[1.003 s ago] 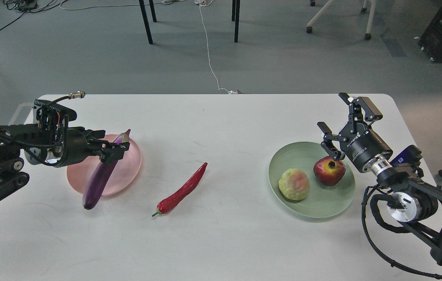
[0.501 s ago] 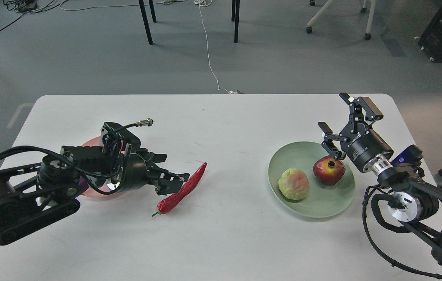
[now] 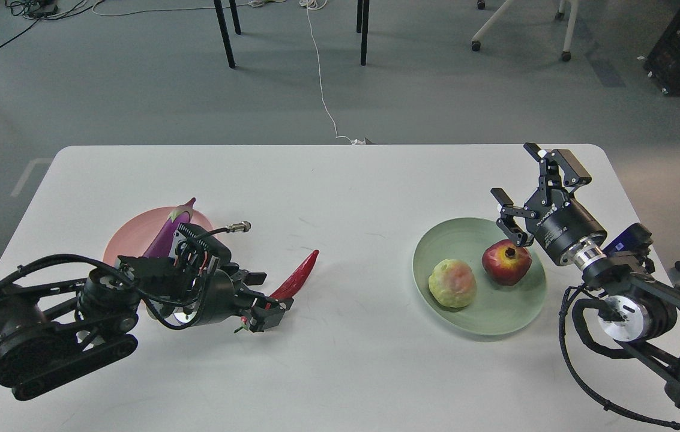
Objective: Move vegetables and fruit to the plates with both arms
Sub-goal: 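Move the left gripper to the red chili pepper and grasp it, then carry the chili onto the pink plate and release it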
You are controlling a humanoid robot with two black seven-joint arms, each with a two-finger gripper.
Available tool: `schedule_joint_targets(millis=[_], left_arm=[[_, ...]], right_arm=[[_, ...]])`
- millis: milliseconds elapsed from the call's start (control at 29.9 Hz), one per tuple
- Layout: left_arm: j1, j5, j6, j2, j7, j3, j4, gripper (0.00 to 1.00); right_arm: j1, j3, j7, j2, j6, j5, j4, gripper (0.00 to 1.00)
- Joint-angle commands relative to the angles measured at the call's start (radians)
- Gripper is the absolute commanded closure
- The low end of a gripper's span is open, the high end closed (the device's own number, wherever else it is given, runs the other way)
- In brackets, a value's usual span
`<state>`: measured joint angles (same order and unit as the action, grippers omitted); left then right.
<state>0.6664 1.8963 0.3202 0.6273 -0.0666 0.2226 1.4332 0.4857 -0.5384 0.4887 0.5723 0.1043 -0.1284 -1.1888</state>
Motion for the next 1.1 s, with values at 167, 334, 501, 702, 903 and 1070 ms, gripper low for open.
schedule_joint_targets(millis=[167,334,501,702,903,1070], left_arm=[[-0.024,0.032,0.0,0.014,-0.001,0.0,0.0,0.88],[-0.024,0.035,0.0,0.028,-0.001,0.001,0.006,0.92],[-0.01,0.026,-0.004,0.081,-0.004,0.023,0.016,0.92],[0.012,0.007,-0.003,0.212,-0.024,0.104,0.036,0.92],[0.006,-0.006,-0.006,0.302,-0.062,0.092,0.007,0.86],[-0.001,-0.003,-0.024,0.304,-0.062,0.09,-0.003,0.43]], right_arm=[[0.001,0.0,0.0,0.0,0.0,0.0,0.0,0.04],[0.001,-0.002,0.0,0.0,0.0,0.001,-0.002,0.04],[0.001,0.0,0.0,0.0,0.0,0.0,-0.002,0.04],[0.002,0.0,0.0,-0.003,0.0,0.0,0.0,0.04],[0.004,0.0,0.0,-0.008,0.0,0.0,-0.002,0.04],[0.004,0.0,0.0,-0.003,0.0,0.001,-0.003,0.04]])
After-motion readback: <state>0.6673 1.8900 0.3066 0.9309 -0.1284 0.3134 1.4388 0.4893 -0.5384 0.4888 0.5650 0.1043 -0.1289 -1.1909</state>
